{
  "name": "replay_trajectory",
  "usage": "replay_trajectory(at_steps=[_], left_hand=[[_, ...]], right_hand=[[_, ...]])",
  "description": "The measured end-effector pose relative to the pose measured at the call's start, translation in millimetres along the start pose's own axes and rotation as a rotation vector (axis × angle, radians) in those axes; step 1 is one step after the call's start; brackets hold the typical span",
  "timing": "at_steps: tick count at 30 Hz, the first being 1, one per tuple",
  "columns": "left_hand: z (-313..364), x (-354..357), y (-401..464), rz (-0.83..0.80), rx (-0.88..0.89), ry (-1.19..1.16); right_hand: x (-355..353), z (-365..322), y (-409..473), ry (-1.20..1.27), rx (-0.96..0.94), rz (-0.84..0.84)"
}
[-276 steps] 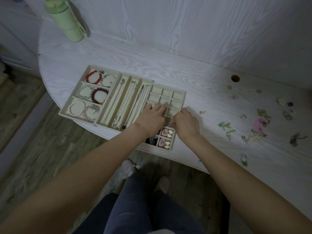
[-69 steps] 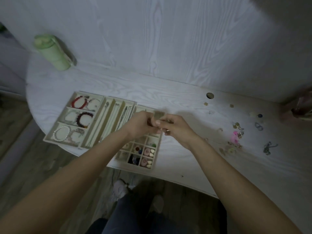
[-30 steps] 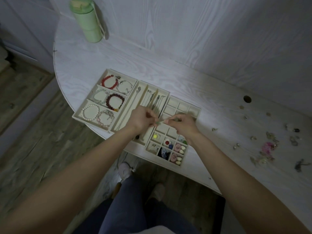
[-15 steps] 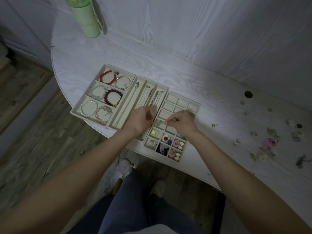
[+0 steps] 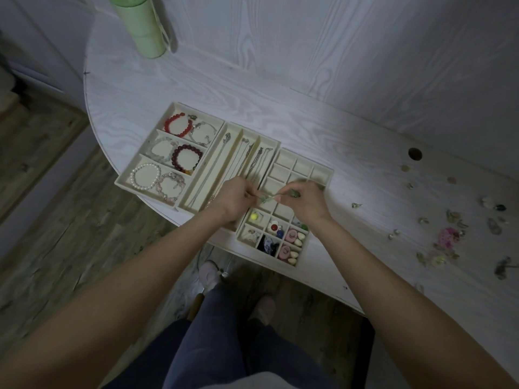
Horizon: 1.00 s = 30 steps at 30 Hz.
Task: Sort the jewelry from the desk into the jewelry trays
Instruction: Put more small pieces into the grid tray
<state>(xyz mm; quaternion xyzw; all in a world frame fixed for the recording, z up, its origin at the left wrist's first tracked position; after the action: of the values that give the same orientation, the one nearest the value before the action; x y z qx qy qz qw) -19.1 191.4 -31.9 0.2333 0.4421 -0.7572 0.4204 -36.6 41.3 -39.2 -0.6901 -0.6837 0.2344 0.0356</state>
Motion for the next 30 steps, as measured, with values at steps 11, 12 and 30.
replay_trajectory(at_steps=[11, 12, 30], left_hand=[[-12.2, 8.2, 5.3, -0.055, -0.169, -0.377], [-9.9, 5.8, 5.2, -0.039, -0.15, -0.314], [23.4, -1.2, 6.3, 0.114, 0.119, 0.558]], right_hand=[[6.3, -7.9, -2.5, -0.413, -0.06, -0.236], [6.1, -8.8, -1.7, -0.436, -0.058, -0.224], [23.4, -5.3, 0.8, -0.582, -0.167, -0.103]])
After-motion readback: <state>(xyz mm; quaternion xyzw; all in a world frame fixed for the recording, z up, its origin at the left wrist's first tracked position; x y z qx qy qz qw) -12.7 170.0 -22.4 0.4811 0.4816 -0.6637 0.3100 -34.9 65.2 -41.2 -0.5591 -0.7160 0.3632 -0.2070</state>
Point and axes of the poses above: each hand's wrist, its own y-axis towards the middle knuckle, its own x-axis out of the palm, z = x × y, the point moved 6 cm from there along y, towards the middle knuckle, and after that the axes turned 14 degrees about y, right-handed, at the moved point
